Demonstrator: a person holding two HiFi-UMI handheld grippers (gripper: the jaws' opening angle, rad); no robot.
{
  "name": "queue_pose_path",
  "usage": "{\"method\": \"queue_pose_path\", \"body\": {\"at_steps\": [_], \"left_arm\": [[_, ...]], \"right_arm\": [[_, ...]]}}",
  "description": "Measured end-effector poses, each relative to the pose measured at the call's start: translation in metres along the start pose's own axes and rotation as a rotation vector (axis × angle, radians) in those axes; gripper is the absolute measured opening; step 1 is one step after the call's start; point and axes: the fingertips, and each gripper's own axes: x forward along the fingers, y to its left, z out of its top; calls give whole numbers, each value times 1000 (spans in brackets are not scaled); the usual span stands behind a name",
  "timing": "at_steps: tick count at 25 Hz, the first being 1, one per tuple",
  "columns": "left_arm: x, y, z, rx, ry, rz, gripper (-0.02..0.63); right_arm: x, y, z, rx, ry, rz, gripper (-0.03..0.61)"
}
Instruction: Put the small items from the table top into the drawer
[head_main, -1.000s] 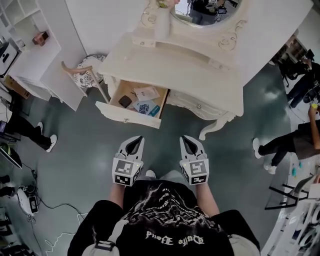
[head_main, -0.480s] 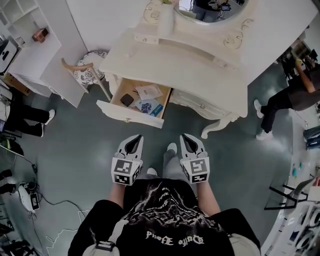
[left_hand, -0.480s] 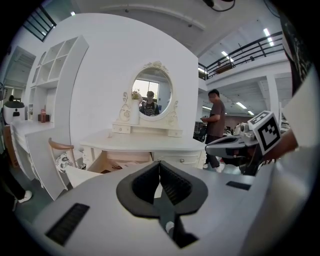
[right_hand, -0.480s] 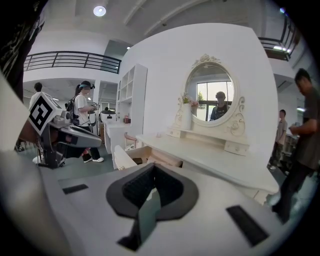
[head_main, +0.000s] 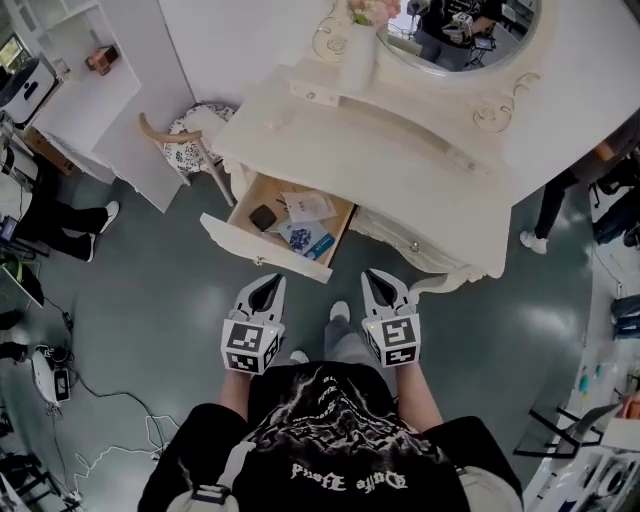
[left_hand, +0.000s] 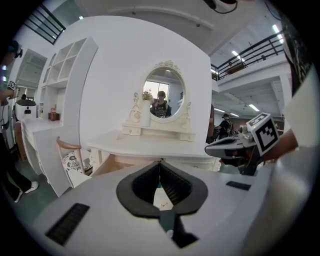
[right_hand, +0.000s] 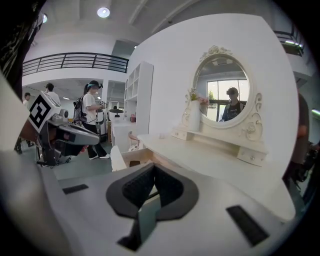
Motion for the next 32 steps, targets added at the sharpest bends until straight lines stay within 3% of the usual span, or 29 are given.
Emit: {"method": "queue_pose_path", "body": {"at_steps": [14, 24, 32], "left_arm": [[70, 23, 28, -62, 4, 137, 15], [108, 14, 38, -106, -8, 221, 15], [126, 4, 42, -91, -6, 262, 15]], "right_arm": [[76, -46, 16, -42, 36, 173, 11], [106, -65, 25, -98, 33, 313, 11], [117, -66, 24, -111, 17, 407, 11]]}}
